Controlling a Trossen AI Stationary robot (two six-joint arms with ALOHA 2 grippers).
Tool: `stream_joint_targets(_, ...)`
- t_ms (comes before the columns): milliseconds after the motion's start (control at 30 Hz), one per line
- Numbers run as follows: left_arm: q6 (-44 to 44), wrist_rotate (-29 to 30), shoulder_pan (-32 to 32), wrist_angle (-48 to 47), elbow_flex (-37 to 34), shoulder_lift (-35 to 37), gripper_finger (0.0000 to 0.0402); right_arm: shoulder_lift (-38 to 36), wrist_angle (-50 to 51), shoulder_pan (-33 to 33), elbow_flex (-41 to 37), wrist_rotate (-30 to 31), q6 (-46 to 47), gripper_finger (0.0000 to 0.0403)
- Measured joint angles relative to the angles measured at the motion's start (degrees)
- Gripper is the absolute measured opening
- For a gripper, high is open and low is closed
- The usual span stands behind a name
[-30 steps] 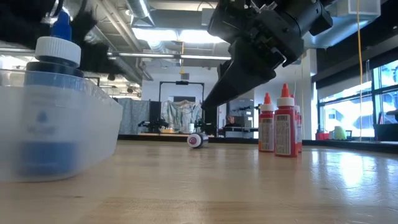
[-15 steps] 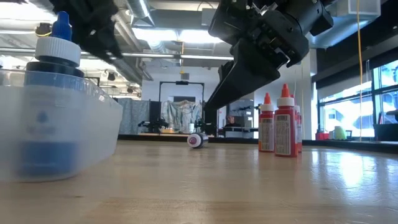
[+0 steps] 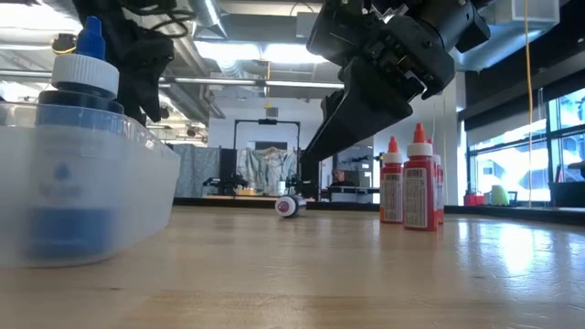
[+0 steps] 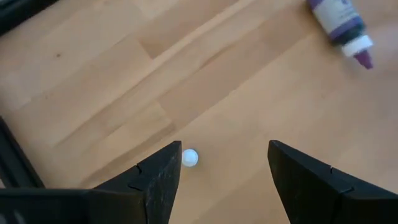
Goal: Pick & Place food coloring
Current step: Put the small red food coloring bottle into the bin
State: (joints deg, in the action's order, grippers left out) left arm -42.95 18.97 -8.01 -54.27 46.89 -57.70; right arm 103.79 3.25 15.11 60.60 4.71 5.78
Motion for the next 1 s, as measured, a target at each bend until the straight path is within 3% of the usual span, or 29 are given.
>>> stream_joint_targets(567, -9.8, -2.4, -2.0, -1.6, 0.0, -18.1, 0.018, 0.0, 0.0, 0.0, 0.0, 0.0, 0.0, 0.0255)
stream_joint_targets(1000, -8.8, -6.7, -7.3, -0.7, 0.0, -25.9, 0.0159, 0.0, 0.0, 0.0, 0.0, 0.0, 0.0, 0.0255)
